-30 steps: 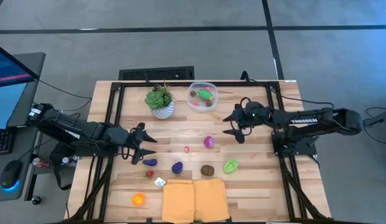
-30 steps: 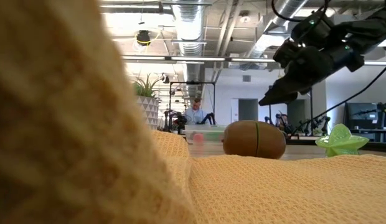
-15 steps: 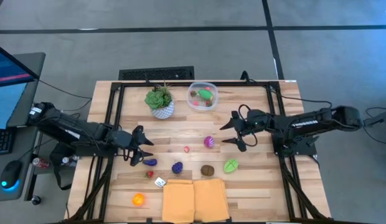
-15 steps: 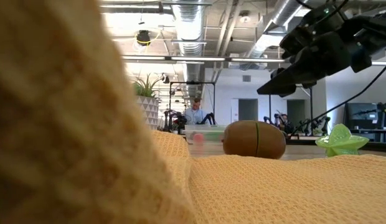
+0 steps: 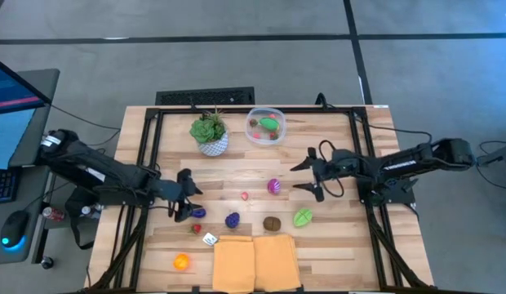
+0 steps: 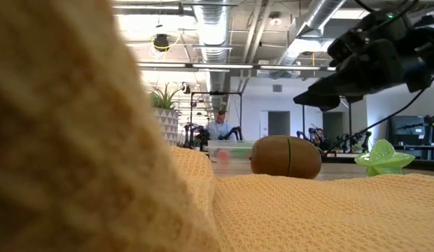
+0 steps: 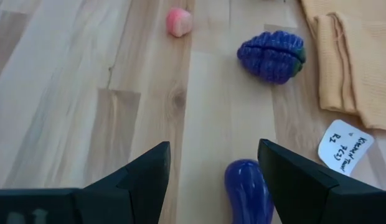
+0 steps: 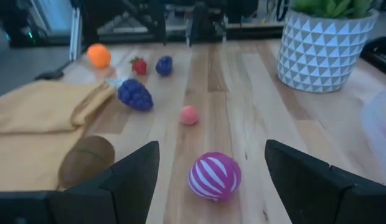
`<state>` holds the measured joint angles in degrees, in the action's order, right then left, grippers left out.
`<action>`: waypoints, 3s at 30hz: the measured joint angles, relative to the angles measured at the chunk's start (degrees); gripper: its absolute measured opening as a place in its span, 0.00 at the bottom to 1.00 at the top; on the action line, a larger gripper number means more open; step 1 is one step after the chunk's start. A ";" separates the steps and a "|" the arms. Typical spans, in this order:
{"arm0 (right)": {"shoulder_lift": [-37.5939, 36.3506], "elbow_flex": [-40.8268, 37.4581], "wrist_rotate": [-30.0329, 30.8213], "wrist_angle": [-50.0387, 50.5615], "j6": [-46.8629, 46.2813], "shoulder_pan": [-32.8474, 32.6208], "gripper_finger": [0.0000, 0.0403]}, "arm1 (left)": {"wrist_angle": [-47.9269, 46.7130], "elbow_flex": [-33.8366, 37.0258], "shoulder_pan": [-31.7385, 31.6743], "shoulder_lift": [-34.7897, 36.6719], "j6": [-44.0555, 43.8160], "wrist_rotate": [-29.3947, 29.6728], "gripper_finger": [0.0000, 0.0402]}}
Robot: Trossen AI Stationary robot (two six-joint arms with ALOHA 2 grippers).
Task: Pick and placing Produce into tupperware
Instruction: Put the eggplant into the transparent bin
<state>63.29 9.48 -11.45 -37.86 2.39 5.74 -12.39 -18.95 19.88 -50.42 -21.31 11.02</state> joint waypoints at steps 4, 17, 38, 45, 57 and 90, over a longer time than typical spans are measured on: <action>0.00 -2.16 0.86 -4.23 -1.82 0.02 0.78 | -1.70 -1.70 0.59 -2.54 0.20 -1.10 0.58; -0.01 -2.36 0.94 -6.42 -1.92 0.02 0.78 | -4.97 -4.81 1.82 -7.88 -5.93 -6.76 0.58; 0.00 -2.36 0.86 -6.27 -1.96 0.02 0.78 | -5.31 -4.81 1.82 -8.91 -1.26 -4.31 0.58; 0.00 -2.36 0.86 -5.86 -1.96 0.02 0.78 | -4.03 -4.79 1.82 -14.13 0.54 -5.58 0.58; 0.00 -2.36 0.86 -5.86 -2.40 0.02 0.78 | -3.27 -4.79 1.82 -15.23 -0.30 -7.47 0.58; 0.00 -2.32 0.86 -5.86 -2.51 0.02 0.78 | -5.56 -4.73 3.06 -20.18 -0.87 -4.24 0.58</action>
<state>63.29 7.16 -10.59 -43.72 -0.12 5.76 -17.96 -23.68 22.94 -70.60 -22.18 6.78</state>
